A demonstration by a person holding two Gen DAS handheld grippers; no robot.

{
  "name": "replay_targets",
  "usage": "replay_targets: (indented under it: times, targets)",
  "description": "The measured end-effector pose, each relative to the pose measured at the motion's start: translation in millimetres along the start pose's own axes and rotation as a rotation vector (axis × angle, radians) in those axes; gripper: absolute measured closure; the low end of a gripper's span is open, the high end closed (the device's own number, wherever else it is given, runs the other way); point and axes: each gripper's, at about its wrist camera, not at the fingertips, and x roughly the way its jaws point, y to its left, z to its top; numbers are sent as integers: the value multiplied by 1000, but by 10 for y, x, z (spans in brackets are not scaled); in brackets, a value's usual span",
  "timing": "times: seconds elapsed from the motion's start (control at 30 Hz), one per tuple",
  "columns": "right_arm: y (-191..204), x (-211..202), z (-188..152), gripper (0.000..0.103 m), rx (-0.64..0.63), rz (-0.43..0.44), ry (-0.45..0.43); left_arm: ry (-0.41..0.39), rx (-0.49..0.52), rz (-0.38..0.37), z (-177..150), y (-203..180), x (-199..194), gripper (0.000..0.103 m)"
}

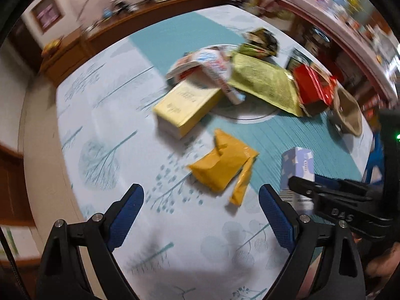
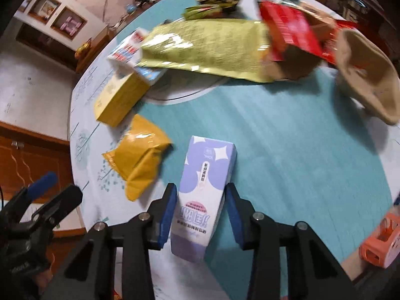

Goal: Collect trash
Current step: 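Grasp the lavender carton with the right tool while the left tool grasps the yellow envelope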

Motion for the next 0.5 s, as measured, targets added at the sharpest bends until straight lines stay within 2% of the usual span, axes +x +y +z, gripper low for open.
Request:
replay_targets:
  times: [0.17,0.33,0.37,0.43,0.5]
  targets:
    - [-308,-131,-40,64,72,13,-15,51,139,38,188,-274,299,11]
    - [-416,-189,-122,65,93,15,-19,132,186,48,278,-407,619,11]
    - [-427,-194,-146,65,94,17,-18,146,193,54,281,-431,671,15]
    - [-455,-202,-184,65,95,22,-15,176,204,61,272,-462,754,32]
    - [-489,-219,-225,65,94,30,-11,227,192,54,246,-481,857,61]
